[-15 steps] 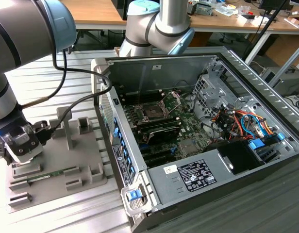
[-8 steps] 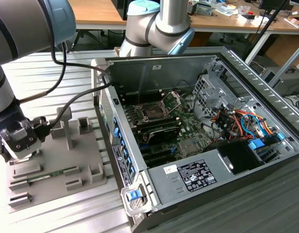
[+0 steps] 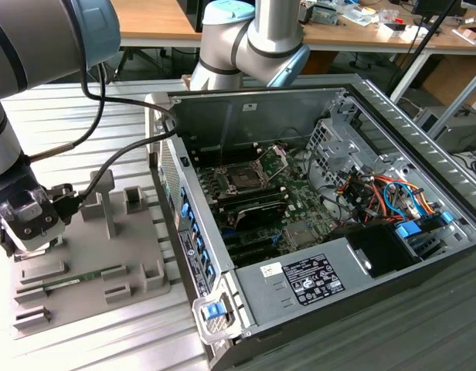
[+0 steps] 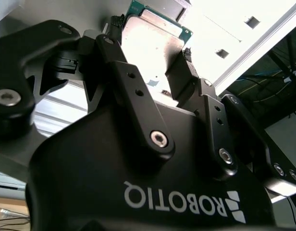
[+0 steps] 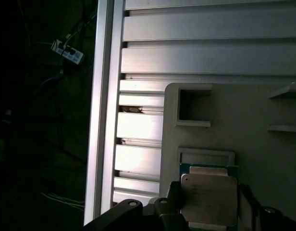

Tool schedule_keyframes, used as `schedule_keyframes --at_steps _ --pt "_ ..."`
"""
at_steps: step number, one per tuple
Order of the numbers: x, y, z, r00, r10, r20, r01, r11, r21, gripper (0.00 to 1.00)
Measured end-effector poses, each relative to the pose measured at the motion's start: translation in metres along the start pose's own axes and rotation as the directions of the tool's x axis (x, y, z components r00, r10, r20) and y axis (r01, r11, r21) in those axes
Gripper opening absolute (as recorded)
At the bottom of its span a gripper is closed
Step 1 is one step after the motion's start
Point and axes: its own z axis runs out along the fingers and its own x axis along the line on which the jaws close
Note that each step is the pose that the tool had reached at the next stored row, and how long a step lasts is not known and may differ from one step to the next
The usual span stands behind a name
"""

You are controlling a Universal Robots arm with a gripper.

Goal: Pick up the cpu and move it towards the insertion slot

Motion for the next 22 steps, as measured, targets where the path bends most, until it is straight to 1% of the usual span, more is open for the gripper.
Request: schedule_keyframes --at_steps 6,15,22 --pt "0.0000 0.0002 -0.0065 1.0000 0.000 -0.0001 0.000 1.0000 0.0001 0.55" --pt "0.0000 0.0005 -0.0143 1.0000 0.000 0.0000 0.000 1.0000 0.0000 0.55" --pt "-0.0001 0.0007 -0.0227 1.0000 0.000 0.0000 0.000 1.0000 0.0000 0.55"
